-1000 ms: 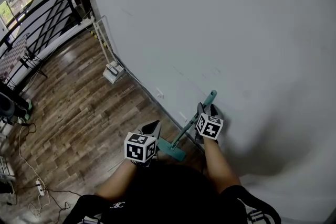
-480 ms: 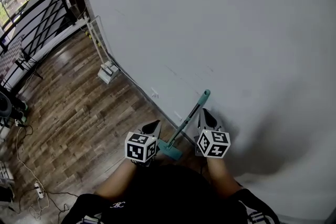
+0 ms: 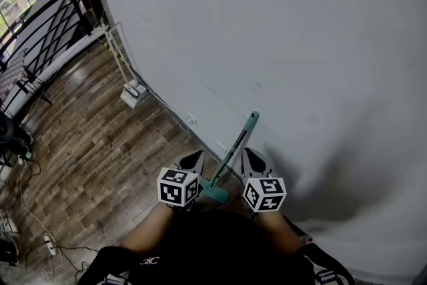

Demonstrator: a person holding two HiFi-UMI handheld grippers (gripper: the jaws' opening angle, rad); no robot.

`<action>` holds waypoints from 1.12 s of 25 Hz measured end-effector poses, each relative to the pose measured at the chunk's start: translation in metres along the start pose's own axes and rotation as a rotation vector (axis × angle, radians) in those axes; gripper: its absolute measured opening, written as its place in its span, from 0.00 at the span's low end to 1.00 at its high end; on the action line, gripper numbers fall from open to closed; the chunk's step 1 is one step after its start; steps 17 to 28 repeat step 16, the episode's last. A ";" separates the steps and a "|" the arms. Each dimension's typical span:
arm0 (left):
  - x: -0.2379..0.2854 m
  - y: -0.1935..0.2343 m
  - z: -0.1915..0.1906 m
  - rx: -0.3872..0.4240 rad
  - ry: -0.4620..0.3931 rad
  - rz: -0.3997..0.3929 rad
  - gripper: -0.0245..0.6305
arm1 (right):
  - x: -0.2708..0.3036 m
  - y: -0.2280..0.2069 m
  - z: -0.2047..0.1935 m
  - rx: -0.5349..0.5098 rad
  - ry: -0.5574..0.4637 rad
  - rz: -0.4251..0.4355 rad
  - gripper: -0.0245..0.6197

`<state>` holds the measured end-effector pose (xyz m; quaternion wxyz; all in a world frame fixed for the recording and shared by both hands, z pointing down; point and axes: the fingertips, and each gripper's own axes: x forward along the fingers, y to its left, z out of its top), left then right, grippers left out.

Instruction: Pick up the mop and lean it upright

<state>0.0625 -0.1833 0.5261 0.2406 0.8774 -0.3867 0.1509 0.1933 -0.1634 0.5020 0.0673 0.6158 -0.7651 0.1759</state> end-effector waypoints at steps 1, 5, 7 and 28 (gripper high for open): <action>0.000 -0.001 0.000 -0.003 -0.001 0.002 0.03 | -0.001 0.000 0.000 -0.001 0.002 0.002 0.06; 0.002 -0.006 -0.003 -0.005 0.003 0.003 0.03 | -0.002 -0.001 -0.002 0.002 0.008 0.015 0.06; 0.004 -0.007 -0.005 -0.005 0.005 0.003 0.03 | -0.002 -0.002 -0.004 0.006 0.012 0.021 0.06; 0.010 -0.008 -0.005 -0.005 0.015 0.006 0.03 | 0.001 -0.005 -0.010 0.010 0.030 0.032 0.06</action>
